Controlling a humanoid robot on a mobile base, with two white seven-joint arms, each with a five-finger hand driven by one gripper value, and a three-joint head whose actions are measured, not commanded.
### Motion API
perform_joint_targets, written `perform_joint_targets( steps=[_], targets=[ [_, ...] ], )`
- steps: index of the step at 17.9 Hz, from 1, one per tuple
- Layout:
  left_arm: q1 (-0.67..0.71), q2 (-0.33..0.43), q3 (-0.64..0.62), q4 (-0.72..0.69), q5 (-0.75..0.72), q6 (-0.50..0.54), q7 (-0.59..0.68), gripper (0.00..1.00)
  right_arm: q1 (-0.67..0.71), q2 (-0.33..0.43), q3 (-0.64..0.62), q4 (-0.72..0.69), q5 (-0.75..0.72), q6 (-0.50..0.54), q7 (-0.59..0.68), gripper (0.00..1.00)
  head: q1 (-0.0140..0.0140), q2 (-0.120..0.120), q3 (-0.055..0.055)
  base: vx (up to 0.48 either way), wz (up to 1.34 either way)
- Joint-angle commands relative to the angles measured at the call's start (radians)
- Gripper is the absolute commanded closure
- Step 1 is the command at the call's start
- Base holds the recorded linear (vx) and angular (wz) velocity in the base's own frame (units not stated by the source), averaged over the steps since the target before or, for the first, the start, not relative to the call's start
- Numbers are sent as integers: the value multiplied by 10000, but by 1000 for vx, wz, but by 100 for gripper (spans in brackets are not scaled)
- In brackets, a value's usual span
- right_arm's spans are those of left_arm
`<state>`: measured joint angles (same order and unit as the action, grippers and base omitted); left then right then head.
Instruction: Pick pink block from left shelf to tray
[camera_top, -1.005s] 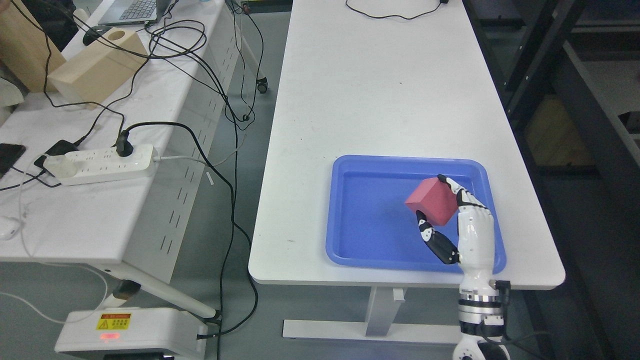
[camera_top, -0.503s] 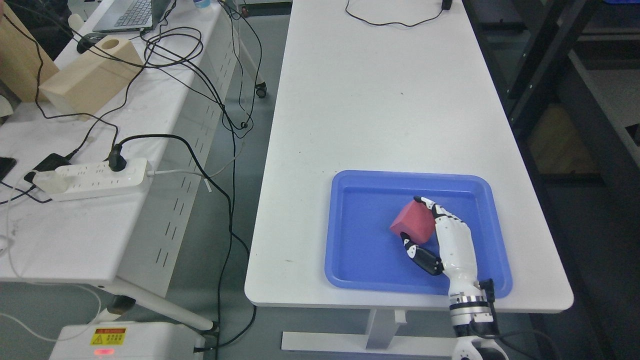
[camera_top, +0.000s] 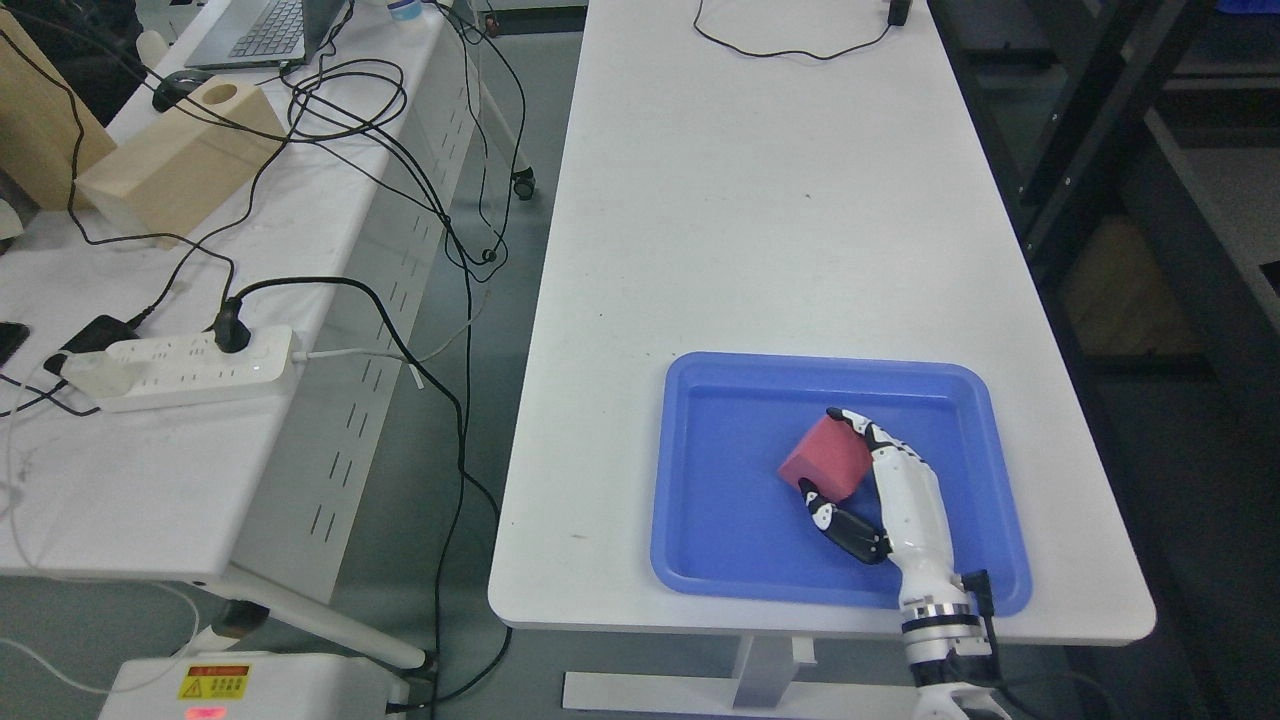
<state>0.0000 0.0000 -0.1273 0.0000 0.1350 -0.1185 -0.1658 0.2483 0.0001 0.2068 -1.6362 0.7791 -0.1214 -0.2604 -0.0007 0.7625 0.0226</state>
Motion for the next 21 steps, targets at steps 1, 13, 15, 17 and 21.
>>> perform_joint_targets(
  steps=[1,13,15,17,21],
  targets=[
    [199,175,0,-174,0,4,1,0,155,-175,-700,-5,-1161,-547,-340,39,0,0,0,10,12],
    [199,175,0,-174,0,4,1,0,554,-175,-1438,-5,-3095,-2559,-449,15,0,0,0,0,-2],
    [199,175,0,-174,0,4,1,0,615,-175,-1714,-5,-3570,-2788,-357,9,0,0,0,0,0],
    [199,175,0,-174,0,4,1,0,692,-175,-1837,-5,-4137,-3080,-341,4,0,0,0,0,0],
    [199,175,0,-174,0,4,1,0,692,-461,-1822,-5,-5471,-3112,-204,1,0,0,0,0,0]
  ],
)
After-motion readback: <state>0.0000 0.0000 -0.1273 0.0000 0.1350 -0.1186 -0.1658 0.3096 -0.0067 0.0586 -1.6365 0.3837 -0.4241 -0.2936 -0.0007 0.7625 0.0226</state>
